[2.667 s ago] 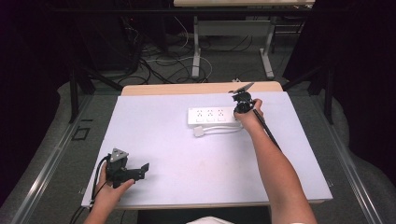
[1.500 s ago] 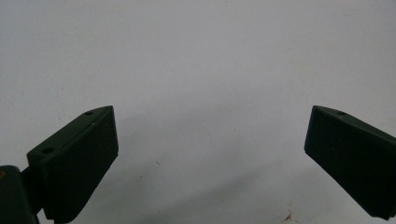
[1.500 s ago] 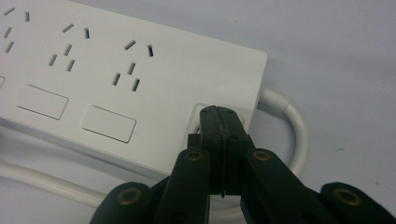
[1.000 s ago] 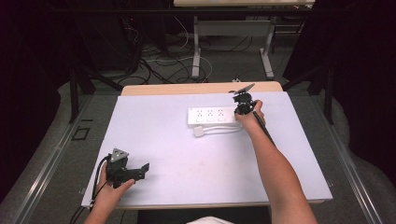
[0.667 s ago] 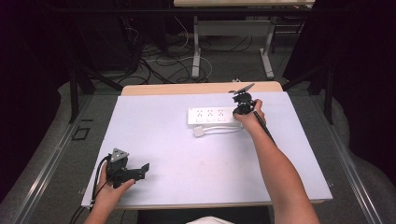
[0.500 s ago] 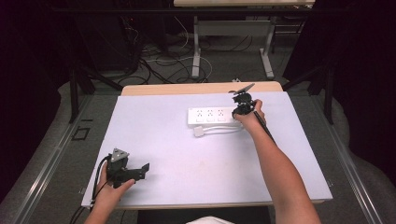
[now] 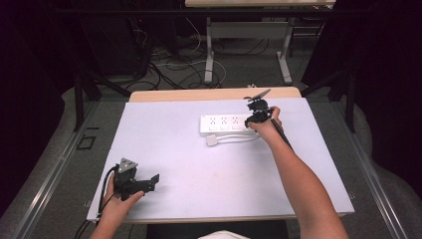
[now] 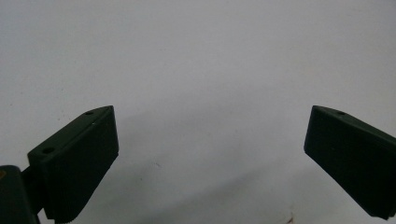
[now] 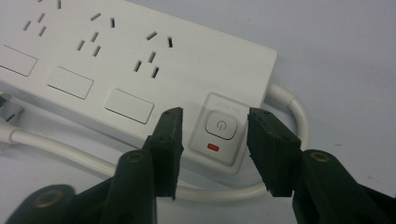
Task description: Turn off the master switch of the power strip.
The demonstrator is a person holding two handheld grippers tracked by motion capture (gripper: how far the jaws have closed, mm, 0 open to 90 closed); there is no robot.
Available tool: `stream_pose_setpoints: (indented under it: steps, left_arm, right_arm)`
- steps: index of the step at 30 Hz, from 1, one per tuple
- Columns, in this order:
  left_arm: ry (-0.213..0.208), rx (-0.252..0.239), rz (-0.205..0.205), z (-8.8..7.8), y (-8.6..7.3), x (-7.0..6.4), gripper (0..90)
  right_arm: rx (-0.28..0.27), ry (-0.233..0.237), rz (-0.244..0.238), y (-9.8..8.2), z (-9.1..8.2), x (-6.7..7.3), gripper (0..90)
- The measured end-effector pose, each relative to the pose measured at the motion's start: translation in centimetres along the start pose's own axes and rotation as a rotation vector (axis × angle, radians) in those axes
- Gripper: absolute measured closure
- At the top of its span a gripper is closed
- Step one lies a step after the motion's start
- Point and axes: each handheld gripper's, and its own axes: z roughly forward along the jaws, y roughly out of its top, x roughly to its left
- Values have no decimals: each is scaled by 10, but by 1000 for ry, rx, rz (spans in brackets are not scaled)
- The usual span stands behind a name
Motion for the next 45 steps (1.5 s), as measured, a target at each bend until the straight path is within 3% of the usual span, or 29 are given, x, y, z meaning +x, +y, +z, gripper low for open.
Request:
stream_pose_setpoints:
  steps: [4,9,10,14,26,28,30,36,38,40,45]
  left_arm:
    - [-1,-1,-1,0,0,0,30]
    - [-9,12,1,3,2,1,30]
    - [-6,9,-2,4,2,0,30]
    - [-8,4,-3,4,2,0,31]
    - [-4,13,5,1,2,2,31]
    - [-3,13,4,1,2,2,31]
    - [0,15,19,1,2,2,31]
    - [3,-2,4,1,2,0,31]
    - [-1,5,7,0,3,0,31]
    - [-3,6,11,0,2,-1,31]
    - [-3,-8,13,-1,2,-2,31]
  right_arm:
    - [-9,8,-5,0,1,1,523]
    - [21,46,-5,-1,2,2,507]
    - [59,40,-17,0,1,2,504]
    - [72,50,-24,-2,1,2,496]
    - [-14,44,-51,-3,-18,4,375]
    - [-13,24,-78,-4,-22,4,355]
    - [-37,1,-136,-5,-24,4,349]
    - [-73,17,-175,-7,-32,9,358]
    - [-63,23,-180,-9,-37,12,357]
    - [-63,14,-190,-11,-39,13,325]
    - [-63,44,-190,-15,-46,17,250]
